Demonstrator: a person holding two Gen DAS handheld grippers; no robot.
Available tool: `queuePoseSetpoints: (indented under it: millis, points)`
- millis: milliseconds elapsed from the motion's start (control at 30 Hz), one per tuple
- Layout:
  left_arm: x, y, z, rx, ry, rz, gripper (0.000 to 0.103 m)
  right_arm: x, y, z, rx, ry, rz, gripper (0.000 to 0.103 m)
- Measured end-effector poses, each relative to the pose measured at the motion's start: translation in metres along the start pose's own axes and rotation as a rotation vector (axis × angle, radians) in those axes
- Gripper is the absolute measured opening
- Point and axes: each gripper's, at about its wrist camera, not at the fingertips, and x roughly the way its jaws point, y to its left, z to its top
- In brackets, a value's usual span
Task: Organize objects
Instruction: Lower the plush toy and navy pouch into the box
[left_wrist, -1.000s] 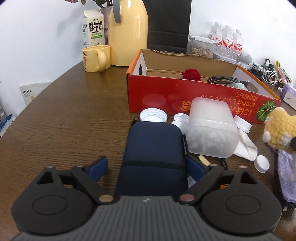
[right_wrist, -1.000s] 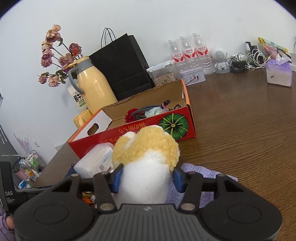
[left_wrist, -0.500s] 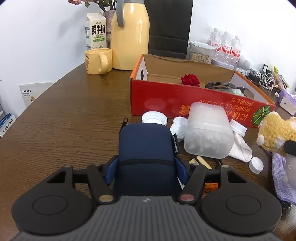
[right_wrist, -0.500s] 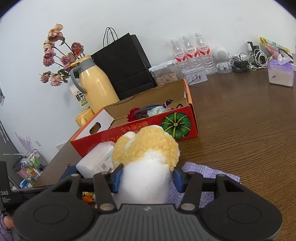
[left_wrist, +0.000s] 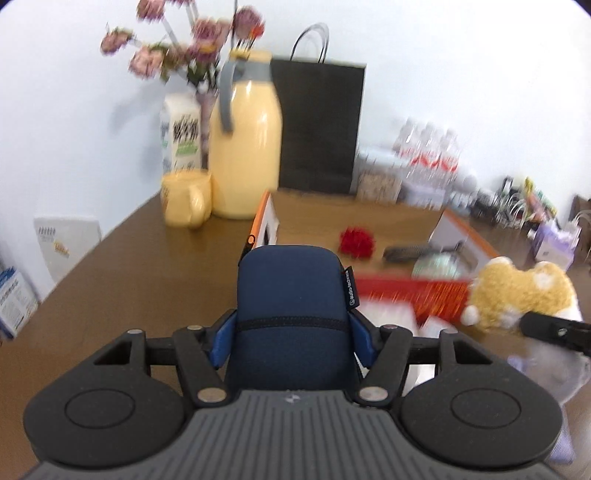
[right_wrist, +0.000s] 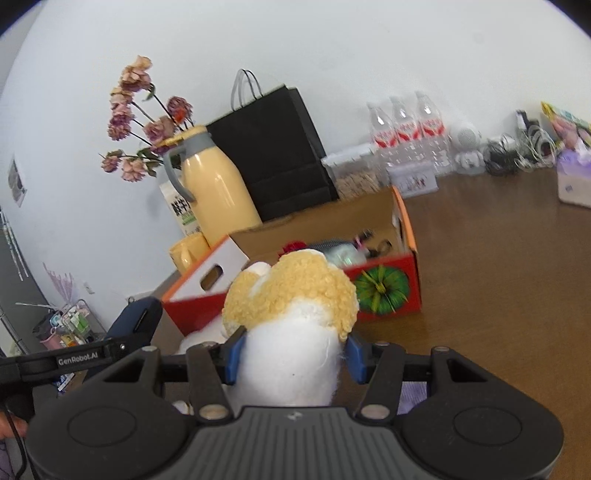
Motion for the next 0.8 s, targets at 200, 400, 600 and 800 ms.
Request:
queuePoseSetpoints:
  millis: [200, 400, 600, 800]
  points:
    - [0.009, -0.018, 0.038, 0.006, -0.092, -0.022, 0.064, 0.019, 0.017, 0.034, -0.056, -0.056, 0.027, 0.052]
    - [0.037, -0.029, 0.067, -0.007, -0.120, -0.019, 0.064, 0.056, 0.027, 0.070, -0.063, -0.058, 0.041, 0.052]
    - [0.082, -0.031, 0.081, -0.043, -0.078, 0.013, 0.064, 0.100, 0.031, 0.093, -0.052, -0.041, 0.042, 0.052]
    - [0.126, -0.033, 0.081, -0.051, -0.052, 0.057, 0.064, 0.145, 0.024, 0.099, -0.030, -0.011, 0.029, 0.052]
